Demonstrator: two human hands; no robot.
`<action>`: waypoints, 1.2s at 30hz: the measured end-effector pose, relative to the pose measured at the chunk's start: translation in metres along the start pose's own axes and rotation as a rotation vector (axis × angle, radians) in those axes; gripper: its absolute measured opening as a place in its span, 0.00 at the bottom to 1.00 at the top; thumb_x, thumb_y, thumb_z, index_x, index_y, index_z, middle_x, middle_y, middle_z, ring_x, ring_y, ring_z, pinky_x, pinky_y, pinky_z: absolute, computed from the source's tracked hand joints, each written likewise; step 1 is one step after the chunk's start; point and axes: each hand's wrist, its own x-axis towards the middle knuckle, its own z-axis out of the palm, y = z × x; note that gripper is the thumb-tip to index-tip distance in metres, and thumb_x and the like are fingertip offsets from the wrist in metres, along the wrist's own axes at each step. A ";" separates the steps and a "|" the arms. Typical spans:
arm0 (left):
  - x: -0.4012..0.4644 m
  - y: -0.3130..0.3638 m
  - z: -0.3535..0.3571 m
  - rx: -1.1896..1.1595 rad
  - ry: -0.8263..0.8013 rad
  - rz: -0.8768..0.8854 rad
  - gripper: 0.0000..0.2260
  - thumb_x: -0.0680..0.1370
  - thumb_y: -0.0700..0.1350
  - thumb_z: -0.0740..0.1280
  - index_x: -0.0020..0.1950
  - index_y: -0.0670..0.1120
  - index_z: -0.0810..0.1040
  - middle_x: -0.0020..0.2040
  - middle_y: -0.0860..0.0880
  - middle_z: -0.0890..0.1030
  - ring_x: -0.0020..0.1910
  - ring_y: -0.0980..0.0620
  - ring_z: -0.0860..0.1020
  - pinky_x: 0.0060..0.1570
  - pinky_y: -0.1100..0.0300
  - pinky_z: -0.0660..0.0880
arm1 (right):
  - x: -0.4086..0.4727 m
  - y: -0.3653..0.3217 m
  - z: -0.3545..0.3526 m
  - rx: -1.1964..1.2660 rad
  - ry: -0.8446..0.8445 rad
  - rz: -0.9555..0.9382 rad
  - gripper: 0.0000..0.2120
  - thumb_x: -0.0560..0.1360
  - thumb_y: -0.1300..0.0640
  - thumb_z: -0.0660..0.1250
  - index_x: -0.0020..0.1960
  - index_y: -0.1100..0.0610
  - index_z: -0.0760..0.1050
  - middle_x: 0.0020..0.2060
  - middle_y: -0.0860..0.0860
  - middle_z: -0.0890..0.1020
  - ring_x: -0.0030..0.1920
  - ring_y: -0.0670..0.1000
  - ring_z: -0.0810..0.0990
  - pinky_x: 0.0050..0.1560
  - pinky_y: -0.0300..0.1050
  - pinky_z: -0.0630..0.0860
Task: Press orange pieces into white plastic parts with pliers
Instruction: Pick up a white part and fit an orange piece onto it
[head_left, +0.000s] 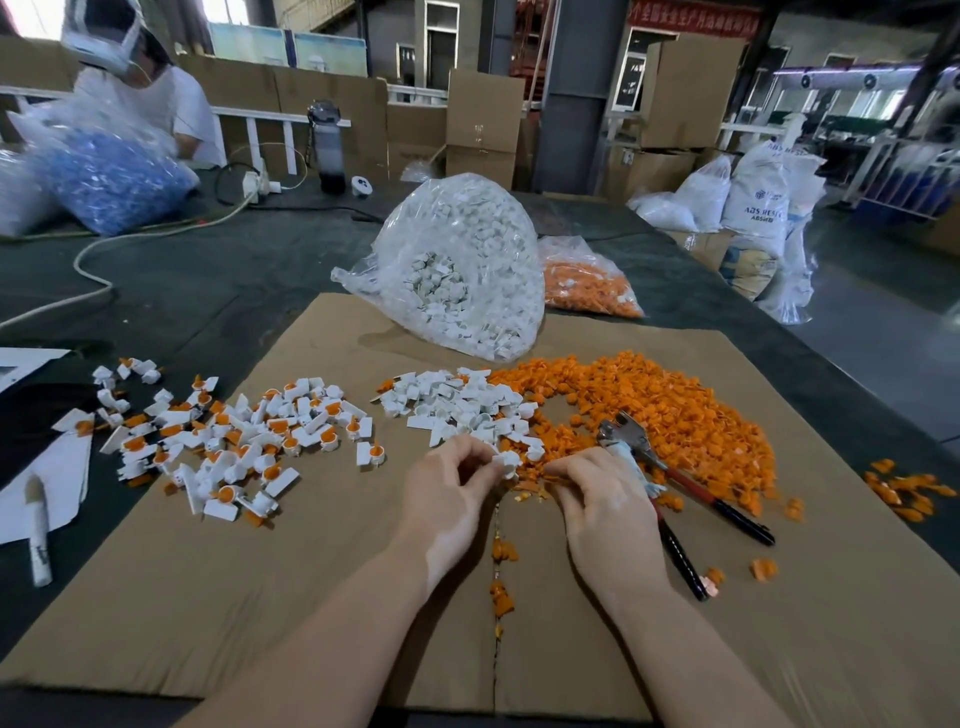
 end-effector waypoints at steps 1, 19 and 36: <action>0.000 0.000 0.001 0.001 0.000 -0.003 0.04 0.76 0.44 0.68 0.41 0.48 0.77 0.37 0.55 0.77 0.37 0.61 0.73 0.35 0.77 0.66 | 0.001 0.000 0.001 -0.037 -0.037 -0.028 0.07 0.69 0.66 0.72 0.47 0.59 0.82 0.41 0.52 0.81 0.44 0.54 0.79 0.46 0.48 0.76; 0.002 -0.005 0.003 0.024 -0.031 -0.018 0.04 0.77 0.46 0.66 0.42 0.49 0.77 0.37 0.52 0.78 0.38 0.57 0.74 0.33 0.73 0.67 | 0.001 -0.007 0.000 0.249 -0.024 0.062 0.04 0.74 0.62 0.69 0.48 0.59 0.81 0.40 0.48 0.83 0.43 0.48 0.81 0.44 0.47 0.78; -0.003 -0.002 0.001 -0.022 -0.090 0.019 0.03 0.76 0.43 0.68 0.43 0.46 0.78 0.35 0.52 0.78 0.32 0.60 0.72 0.33 0.70 0.68 | -0.001 -0.012 0.004 0.071 -0.103 -0.047 0.15 0.71 0.62 0.71 0.34 0.55 0.65 0.28 0.48 0.71 0.30 0.52 0.70 0.33 0.45 0.68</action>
